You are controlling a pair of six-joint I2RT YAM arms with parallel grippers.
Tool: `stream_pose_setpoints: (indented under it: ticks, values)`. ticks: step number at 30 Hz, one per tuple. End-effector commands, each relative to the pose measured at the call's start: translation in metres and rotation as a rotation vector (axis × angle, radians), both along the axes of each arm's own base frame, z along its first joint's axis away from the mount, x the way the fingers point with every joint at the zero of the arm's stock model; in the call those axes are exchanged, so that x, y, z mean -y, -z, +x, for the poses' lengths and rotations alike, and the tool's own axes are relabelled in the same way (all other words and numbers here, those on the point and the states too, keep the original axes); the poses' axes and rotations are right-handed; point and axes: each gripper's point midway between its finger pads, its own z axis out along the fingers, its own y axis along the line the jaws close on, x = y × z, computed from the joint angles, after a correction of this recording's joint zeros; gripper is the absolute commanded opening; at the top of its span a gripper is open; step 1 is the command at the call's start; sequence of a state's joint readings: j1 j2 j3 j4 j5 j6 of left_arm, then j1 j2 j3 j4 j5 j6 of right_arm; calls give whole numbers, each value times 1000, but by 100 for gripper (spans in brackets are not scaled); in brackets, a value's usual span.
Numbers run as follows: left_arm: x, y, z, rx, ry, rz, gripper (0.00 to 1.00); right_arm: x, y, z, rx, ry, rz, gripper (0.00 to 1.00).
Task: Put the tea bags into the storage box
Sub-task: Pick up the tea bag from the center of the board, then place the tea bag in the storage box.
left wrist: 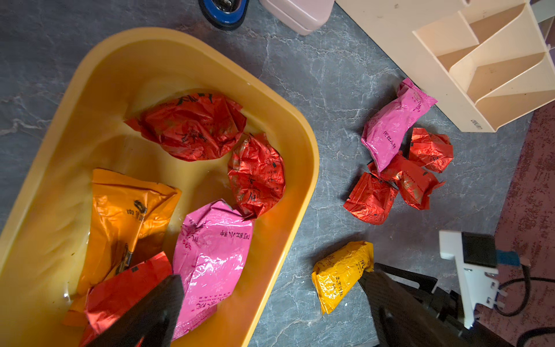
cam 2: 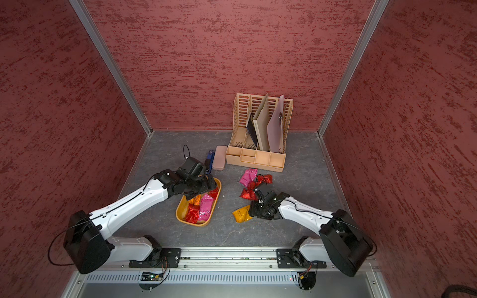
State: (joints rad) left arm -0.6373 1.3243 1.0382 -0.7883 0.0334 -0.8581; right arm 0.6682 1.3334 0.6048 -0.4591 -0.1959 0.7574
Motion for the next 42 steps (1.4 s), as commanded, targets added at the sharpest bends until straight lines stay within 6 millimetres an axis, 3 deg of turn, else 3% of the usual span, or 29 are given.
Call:
stream_pose_setpoints:
  ticks: [1, 8, 12, 14, 18, 22, 26, 31, 34, 42]
  values:
    - [0, -6, 2, 11, 23, 2, 100, -5, 5, 4, -4, -16, 12, 55]
    - [-10, 2, -1, -3, -2, -9, 100, -8, 6, 10, 11, -37, -5, 34]
    - [-12, 0, -2, -1, -11, -19, 100, -9, 10, 10, -8, -63, -18, 7]
    - [-14, 1, -3, 2, -16, -20, 100, -7, 6, 11, 3, -71, -28, 0]
    - [-22, 4, -5, 2, -55, -39, 100, -2, -22, 13, 55, -82, -43, 0]
    - [-35, 3, -6, 17, -124, -86, 100, -3, -71, 16, 137, -109, -12, 0]
    - [-56, 4, -14, 34, -205, -118, 100, -32, -122, 26, 213, -169, 115, 0]
    - [-88, 7, -33, 44, -296, -122, 100, -74, -157, 48, 289, -245, 158, 0]
    - [-101, 10, -43, 35, -341, -143, 100, -105, -159, 61, 307, -296, 182, 0]
    - [-115, 12, -52, 9, -384, -162, 100, -190, -130, 69, 262, -436, 204, 0]
